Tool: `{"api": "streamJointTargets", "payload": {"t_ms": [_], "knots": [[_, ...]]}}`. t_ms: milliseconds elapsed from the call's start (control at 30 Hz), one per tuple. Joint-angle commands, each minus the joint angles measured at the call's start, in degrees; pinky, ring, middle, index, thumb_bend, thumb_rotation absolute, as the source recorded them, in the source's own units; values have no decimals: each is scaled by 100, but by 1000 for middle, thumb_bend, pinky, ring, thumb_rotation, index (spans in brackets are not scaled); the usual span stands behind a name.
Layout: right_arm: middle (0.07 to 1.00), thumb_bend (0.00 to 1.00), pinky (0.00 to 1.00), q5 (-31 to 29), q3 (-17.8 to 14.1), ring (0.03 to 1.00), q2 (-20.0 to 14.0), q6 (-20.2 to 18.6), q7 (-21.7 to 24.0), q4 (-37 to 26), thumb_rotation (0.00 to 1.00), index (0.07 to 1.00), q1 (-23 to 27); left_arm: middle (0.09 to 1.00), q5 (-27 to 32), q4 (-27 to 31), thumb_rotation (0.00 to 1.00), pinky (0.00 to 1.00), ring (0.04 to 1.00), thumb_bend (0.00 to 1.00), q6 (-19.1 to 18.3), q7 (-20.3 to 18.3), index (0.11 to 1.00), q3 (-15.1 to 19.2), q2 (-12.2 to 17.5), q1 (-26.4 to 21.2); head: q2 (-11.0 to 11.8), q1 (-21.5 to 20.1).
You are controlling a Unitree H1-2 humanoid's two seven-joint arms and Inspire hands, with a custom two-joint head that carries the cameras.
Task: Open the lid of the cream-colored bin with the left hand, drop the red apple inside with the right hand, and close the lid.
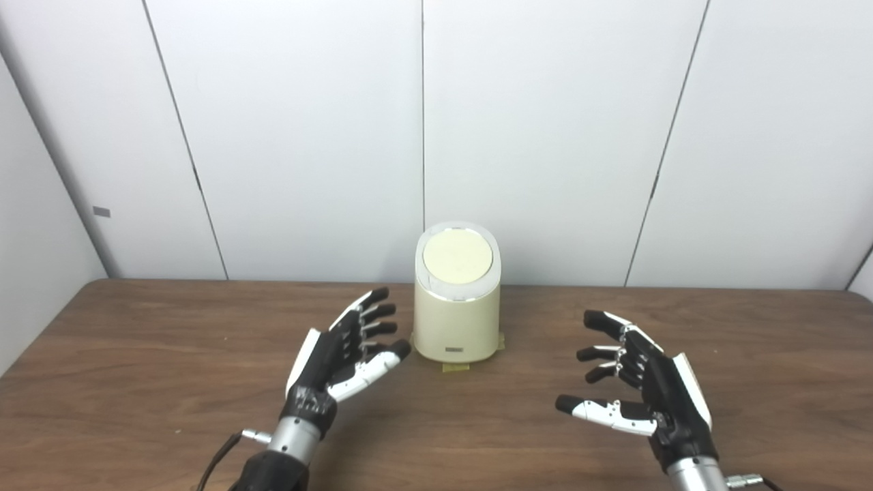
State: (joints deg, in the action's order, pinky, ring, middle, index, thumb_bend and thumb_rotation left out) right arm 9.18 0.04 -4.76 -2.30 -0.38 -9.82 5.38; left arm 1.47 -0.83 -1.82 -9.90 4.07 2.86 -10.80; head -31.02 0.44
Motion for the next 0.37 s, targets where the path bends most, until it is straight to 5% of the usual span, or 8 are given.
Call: {"api": "streamJointTargets", "payload": {"t_ms": [0,333], "knots": [[809,731,492,-31,-21,644,-36,104,-1,-149,136,773,179,826,329,224,335,641,779,733,91,-54,854,14,-10,-140,-4,-2],[847,777,609,-136,-64,731,-22,241,-18,-151,233,809,107,847,788,267,294,704,823,734,26,-180,850,-99,149,9,-2,-90]]}}
